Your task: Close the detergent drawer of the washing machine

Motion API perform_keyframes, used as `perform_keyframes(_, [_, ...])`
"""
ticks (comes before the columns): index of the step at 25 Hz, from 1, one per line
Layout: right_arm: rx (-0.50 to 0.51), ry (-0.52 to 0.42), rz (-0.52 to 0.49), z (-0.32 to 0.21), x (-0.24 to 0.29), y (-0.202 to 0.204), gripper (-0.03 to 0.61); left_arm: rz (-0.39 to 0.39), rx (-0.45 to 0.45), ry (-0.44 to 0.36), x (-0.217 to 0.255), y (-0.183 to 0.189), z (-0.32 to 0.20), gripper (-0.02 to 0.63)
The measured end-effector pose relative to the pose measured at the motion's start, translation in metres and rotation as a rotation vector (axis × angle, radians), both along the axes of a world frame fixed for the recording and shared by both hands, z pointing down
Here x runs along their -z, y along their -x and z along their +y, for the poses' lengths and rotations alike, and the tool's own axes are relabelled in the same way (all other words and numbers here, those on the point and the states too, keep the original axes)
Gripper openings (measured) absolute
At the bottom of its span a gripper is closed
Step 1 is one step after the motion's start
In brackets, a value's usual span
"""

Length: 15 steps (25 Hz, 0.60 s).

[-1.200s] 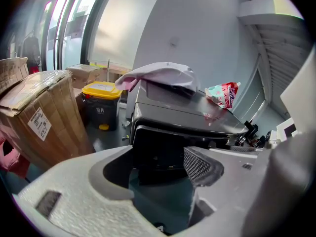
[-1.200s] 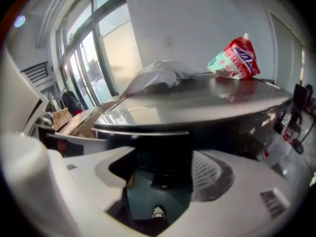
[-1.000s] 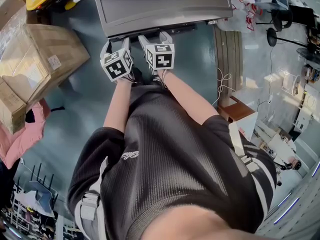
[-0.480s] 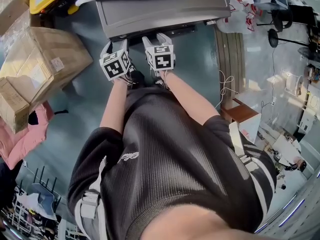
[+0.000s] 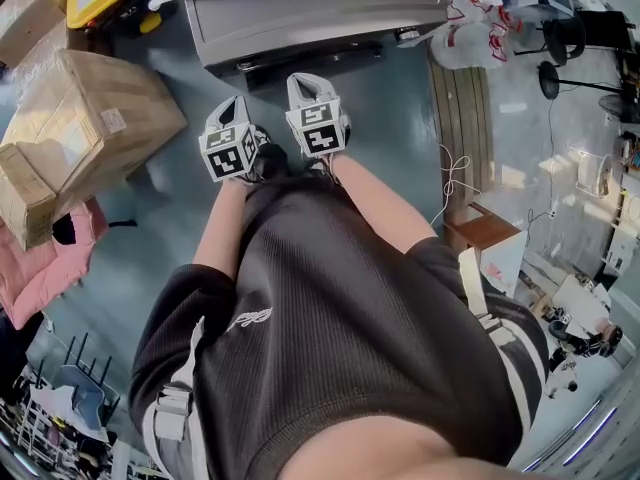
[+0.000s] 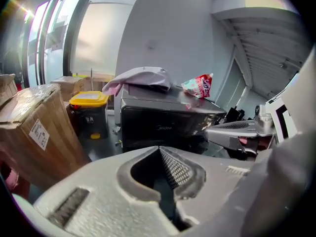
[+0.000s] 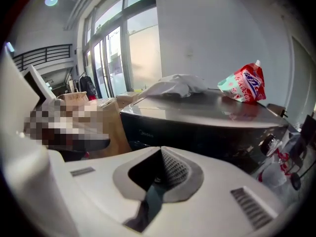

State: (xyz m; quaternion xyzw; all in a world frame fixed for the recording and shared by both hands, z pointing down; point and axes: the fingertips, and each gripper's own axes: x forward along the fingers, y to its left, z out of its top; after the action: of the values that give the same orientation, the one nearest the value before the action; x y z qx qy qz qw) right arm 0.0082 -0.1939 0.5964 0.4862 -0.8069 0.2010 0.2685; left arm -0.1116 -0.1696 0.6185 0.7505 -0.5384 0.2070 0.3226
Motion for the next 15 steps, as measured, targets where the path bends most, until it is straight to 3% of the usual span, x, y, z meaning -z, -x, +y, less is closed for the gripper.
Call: perform_keyframes(15, [0.066, -0.039, -0.018, 0.112, 0.013, -0.043, 0.006, 0.015, -0.028, -0.037, 0.010, -0.063, 0.115, 0.006])
